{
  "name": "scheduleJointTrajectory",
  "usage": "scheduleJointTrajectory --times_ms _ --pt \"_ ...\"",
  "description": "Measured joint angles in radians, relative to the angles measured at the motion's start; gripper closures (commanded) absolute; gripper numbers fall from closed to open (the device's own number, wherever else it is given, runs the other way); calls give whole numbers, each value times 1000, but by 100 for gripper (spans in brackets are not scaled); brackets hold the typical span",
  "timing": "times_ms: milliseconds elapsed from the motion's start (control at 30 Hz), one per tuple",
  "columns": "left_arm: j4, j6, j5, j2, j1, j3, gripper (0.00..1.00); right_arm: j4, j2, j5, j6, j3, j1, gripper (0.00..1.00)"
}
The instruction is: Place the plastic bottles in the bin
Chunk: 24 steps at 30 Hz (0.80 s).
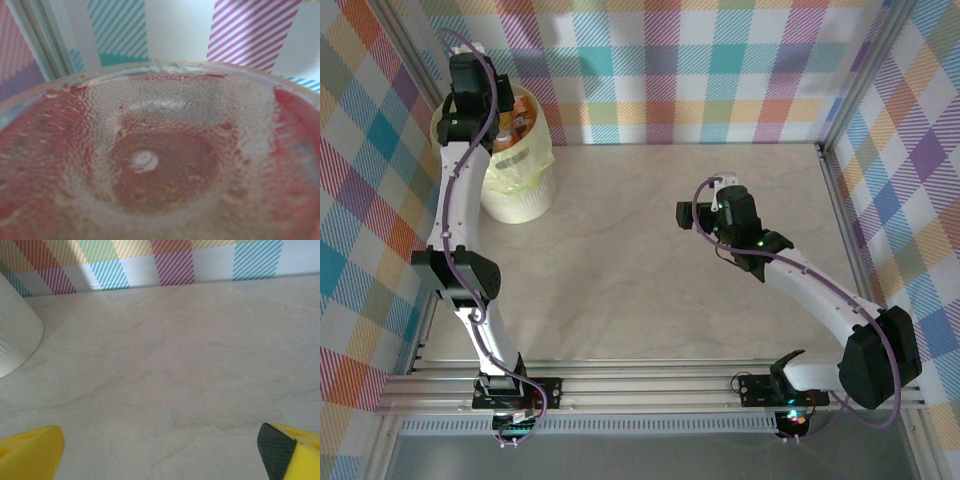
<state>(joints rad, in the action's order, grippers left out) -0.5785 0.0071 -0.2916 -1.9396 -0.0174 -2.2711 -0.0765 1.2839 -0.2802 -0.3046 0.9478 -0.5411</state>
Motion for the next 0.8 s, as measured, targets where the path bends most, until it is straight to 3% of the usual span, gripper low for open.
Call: scheduleJointTrajectory --times_ms 100,267,367,667,800 --pt "-67 -105 65 -27 -32 -24 43 -5 0 0 3 0 0 0" --pt "-151 -256 135 -80 -79 -84 14 -17 2 0 6 1 0 0" --pt "-187 -320 179 -114 -105 -138 5 -31 7 0 6 2 0 0" --pt "-218 -394 222 -107 -117 -163 0 -54 11 0 6 2 0 0" --pt "-222 -409 291 -94 -117 -163 6 -54 11 0 6 2 0 0"
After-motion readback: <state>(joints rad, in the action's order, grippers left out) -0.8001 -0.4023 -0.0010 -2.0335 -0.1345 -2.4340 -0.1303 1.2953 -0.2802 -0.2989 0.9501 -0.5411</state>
